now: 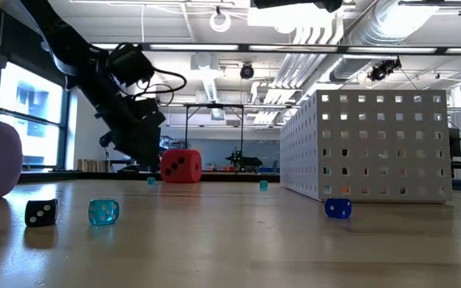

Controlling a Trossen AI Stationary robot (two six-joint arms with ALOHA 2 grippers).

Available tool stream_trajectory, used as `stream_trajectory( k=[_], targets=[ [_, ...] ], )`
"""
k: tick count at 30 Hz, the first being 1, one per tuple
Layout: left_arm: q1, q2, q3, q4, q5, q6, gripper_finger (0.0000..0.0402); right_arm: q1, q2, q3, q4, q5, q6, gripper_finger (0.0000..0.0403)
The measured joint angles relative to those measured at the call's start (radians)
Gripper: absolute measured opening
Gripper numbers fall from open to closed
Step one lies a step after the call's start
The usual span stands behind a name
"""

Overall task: Pick & Place Dice
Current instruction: Put the light blue die into the white bin

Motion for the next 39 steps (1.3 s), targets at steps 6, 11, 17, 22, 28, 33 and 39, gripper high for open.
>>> stream_trajectory(
  k=[6,11,17,22,28,33,39],
  targets=[
    [0.007,0.011,0.0,0.02,-0.024,-0.028,0.0157,0.0,0.0,0.0,-0.001,-0.001,-0.001,0.0201],
    [0.005,0.019,0.0,0.021,-0.078,-0.028,0.0157,0.0,0.0,0.0,-0.001,-0.001,-0.001,0.0201],
    [0.005,0.07,0.0,0.042,-0.081,-0.025,0.0157,0.0,0.0,0.0,-0.001,-0.001,-0.001,0.0201],
    [0.005,0.102,0.0,0.091,-0.108,0.006,0.0157,0.0,0.0,0.0,-0.002,-0.001,-0.001,0.0201],
    [0.005,0.107,0.0,0.096,-0.113,0.002,0.0157,0.0,0.0,0.0,-0.004,-0.001,-0.008,0.0201],
    [0.005,0.116,0.0,0.096,-0.113,-0.001,0.0157,0.0,0.0,0.0,-0.004,-0.001,-0.008,0.0201],
    [0.005,0.146,0.0,0.106,-0.131,-0.001,0.0157,0.0,0.0,0.0,-0.004,-0.002,-0.008,0.0201]
  ],
)
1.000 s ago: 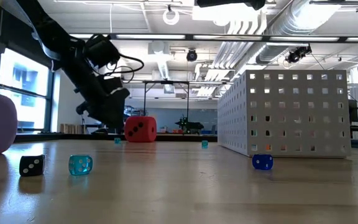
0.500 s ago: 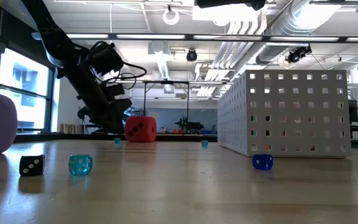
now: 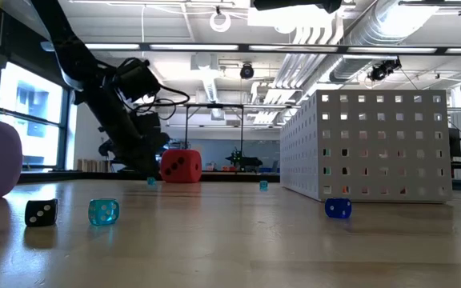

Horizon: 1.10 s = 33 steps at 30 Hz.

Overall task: Pick & Place Dice
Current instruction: Put the light blue die into the white bin

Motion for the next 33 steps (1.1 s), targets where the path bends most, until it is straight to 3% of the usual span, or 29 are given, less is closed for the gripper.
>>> stream_trajectory(
  k=[21,33],
  targets=[
    [0.001,0.073,0.002,0.036,0.0,0.055,0.0152,-0.001,0.0,0.0,-0.008,-0.008,0.0,0.0201],
    [0.001,0.075,0.004,-0.024,0.014,0.036,0.0083,-0.001,0.0,0.0,-0.008,-0.015,0.0,0.0201]
  ],
)
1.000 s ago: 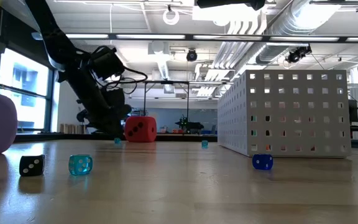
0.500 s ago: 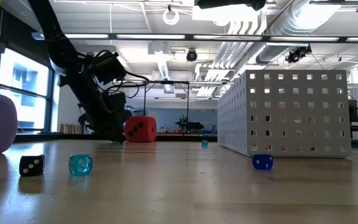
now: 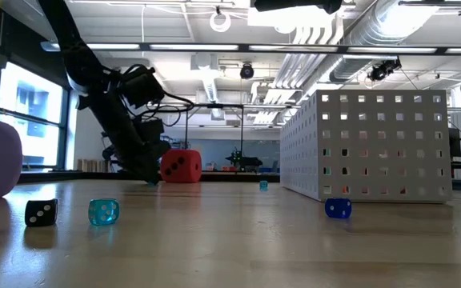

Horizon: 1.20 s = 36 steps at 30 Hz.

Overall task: Pick & Place Dice
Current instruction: Put the light blue die into the white bin

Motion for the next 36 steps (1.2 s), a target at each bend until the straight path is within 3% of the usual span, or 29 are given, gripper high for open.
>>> stream_trajectory(
  k=[7,12,17,22,30,33,36],
  targets=[
    [-0.043,-0.002,-0.002,-0.026,-0.025,-0.003,0.0041,0.0,0.0,0.0,0.0,0.0,0.0,0.0201],
    [-0.115,-0.023,-0.005,-0.031,-0.045,0.037,0.004,0.0,0.0,0.0,0.003,-0.006,0.021,0.0201],
    [-0.211,-0.106,-0.009,-0.081,0.01,0.079,0.0044,-0.004,0.022,0.0,0.013,-0.004,0.058,0.0201],
    [-0.393,-0.238,-0.008,-0.09,0.001,0.245,0.0045,-0.013,0.061,0.0,0.019,-0.035,0.057,0.0201],
    [-0.788,-0.437,-0.006,-0.036,-0.02,0.53,0.0045,-0.032,0.083,0.0,0.064,-0.153,0.028,0.0201],
    [-0.917,-0.468,-0.006,0.031,-0.114,0.63,0.0045,-0.04,0.083,0.0,0.093,-0.158,0.027,0.0201],
    [-1.016,-0.456,-0.006,0.116,-0.288,0.757,0.0046,-0.06,0.083,0.0,0.137,-0.157,0.028,0.0201]
  ],
)
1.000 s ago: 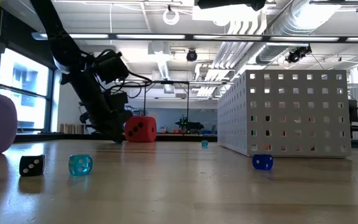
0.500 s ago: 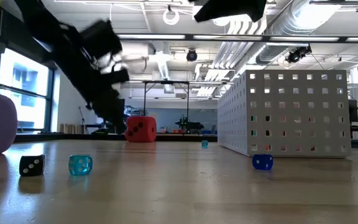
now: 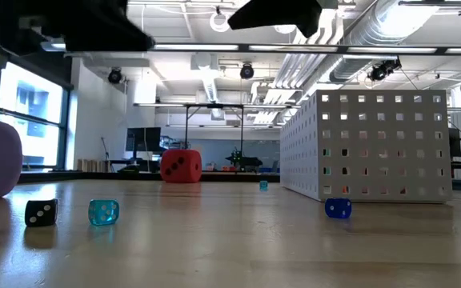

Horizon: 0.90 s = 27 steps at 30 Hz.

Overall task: Pick & Place Dice
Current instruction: Put the light blue die into the white bin

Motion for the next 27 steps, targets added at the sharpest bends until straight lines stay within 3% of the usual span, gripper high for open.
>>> stream_trajectory(
  k=[6,16,27],
  targets=[
    [-0.079,0.121,0.001,0.205,-0.258,0.163,0.0046,-0.065,0.0,0.0,0.09,0.002,0.034,0.0201],
    [-0.085,0.369,0.04,0.524,-0.452,0.303,0.0046,-0.155,0.042,0.0,0.094,-0.002,0.127,0.0201],
    [-0.081,0.422,0.082,0.522,-0.459,0.262,0.0046,-0.167,0.085,0.0,0.176,-0.032,0.113,0.0201]
  ],
)
